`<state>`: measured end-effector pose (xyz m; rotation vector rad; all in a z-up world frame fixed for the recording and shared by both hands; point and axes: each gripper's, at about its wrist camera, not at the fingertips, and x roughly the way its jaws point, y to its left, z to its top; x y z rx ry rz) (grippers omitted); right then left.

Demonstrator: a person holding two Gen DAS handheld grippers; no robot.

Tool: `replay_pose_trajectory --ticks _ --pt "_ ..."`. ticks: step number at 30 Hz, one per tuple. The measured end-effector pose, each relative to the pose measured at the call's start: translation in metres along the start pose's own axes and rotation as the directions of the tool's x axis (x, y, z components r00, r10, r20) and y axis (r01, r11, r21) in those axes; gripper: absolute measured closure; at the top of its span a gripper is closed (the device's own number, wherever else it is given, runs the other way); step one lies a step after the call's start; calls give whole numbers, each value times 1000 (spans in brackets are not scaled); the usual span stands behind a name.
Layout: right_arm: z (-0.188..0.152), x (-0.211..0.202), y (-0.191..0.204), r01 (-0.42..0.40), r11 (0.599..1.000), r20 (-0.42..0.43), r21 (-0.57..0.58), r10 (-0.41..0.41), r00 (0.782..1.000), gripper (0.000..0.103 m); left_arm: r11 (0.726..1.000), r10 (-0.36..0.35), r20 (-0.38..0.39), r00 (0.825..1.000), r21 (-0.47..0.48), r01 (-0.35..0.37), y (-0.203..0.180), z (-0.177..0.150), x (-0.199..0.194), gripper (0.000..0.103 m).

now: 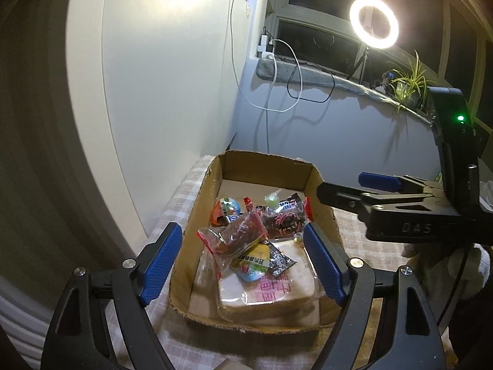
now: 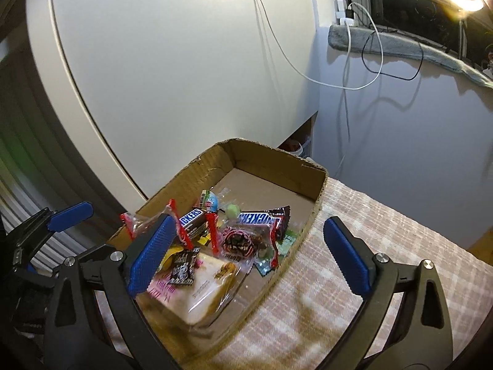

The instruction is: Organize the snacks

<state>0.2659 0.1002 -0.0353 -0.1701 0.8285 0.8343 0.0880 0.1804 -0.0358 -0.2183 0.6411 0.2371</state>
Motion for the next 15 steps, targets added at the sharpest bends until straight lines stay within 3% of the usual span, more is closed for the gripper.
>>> replay_pose_trajectory --ticks 15 --pt "-29 -66 14 44 999 93 -1 -44 995 3 999 44 35 998 8 -44 -14 -11 -32 22"
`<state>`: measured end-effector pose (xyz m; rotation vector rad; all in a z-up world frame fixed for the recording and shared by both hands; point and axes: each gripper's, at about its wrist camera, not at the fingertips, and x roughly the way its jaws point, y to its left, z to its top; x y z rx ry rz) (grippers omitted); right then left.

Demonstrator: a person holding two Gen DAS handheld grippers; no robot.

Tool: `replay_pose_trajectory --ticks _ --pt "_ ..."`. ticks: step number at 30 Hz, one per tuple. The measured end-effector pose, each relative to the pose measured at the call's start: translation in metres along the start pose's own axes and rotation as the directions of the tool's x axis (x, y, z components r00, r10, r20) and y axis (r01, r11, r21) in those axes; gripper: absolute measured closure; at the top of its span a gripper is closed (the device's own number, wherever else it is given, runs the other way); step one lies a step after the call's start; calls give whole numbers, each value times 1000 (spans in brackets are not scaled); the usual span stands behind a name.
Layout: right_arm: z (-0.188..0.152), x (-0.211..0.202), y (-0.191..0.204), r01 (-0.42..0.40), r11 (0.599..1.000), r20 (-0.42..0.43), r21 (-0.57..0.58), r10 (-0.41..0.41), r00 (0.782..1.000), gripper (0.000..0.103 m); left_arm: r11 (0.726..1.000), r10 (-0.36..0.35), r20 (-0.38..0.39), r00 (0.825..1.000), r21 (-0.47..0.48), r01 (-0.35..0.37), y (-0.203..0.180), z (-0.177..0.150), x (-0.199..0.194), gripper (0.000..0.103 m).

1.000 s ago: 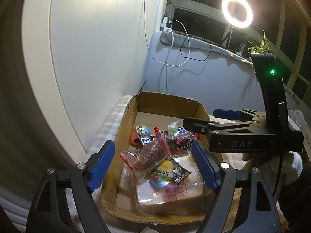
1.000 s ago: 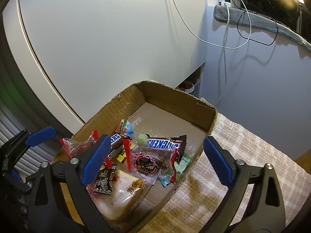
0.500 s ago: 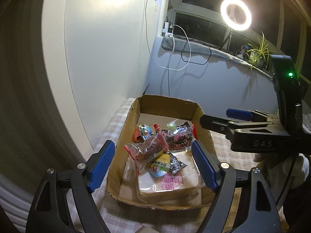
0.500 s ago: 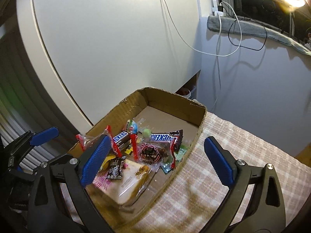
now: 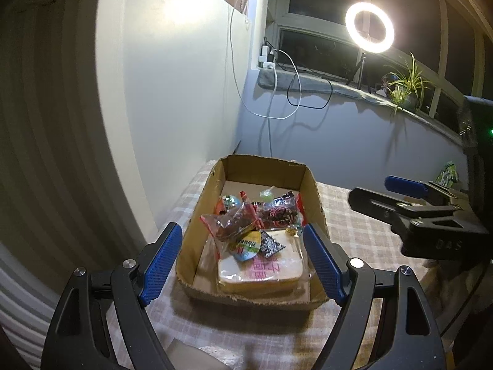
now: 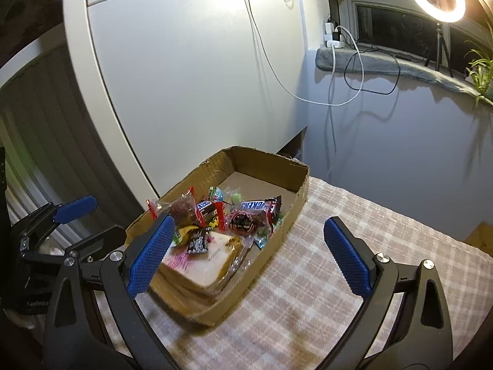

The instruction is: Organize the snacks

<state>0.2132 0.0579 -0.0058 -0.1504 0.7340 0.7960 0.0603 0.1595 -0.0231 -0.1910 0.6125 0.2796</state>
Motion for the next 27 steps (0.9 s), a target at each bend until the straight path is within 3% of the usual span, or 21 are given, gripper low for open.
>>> replay_pose_trajectory --ticks 27 --pt "-21 -34 6 47 999 24 -16 -46 999 0 1000 -4 6 1000 3 3 -10 -7 -16 22"
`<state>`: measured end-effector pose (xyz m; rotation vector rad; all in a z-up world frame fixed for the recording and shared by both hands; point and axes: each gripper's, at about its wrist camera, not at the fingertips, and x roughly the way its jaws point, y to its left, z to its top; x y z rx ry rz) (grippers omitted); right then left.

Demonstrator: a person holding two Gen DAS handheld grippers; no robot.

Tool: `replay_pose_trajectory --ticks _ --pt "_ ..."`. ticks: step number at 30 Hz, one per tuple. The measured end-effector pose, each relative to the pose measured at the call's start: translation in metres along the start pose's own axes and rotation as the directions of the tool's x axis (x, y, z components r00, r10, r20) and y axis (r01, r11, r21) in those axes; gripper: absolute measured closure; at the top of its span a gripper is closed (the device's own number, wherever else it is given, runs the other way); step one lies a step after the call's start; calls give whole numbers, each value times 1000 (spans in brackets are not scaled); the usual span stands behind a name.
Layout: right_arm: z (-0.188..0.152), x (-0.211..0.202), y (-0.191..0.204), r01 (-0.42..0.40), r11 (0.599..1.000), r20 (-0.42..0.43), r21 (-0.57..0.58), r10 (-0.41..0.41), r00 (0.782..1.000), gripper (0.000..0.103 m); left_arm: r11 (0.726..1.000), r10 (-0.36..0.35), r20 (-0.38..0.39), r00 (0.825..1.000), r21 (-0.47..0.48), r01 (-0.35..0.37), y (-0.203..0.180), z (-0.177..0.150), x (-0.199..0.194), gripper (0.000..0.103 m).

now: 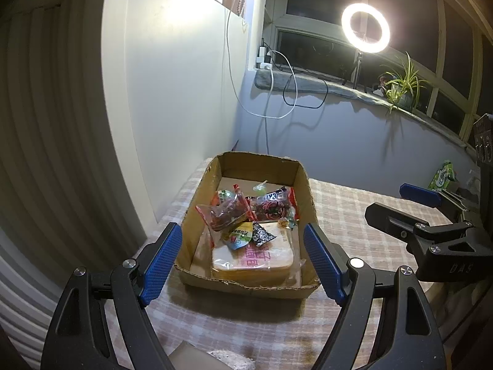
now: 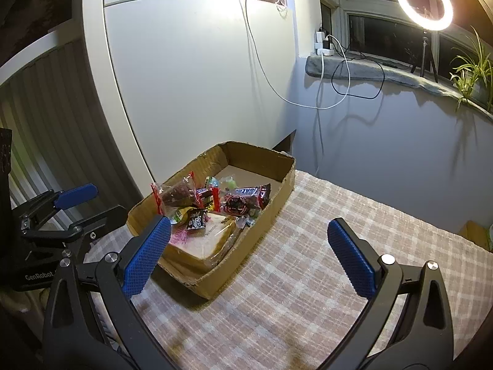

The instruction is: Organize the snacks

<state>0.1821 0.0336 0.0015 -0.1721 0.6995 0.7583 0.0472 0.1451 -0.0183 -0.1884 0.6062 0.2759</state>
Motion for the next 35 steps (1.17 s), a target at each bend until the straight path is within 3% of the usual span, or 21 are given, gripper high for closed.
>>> replay_pose_trajectory --ticks 35 --pt "-4 5 -4 -10 1000 -12 14 10 1000 0 1000 7 -2 1000 10 -7 -4 -1 3 22"
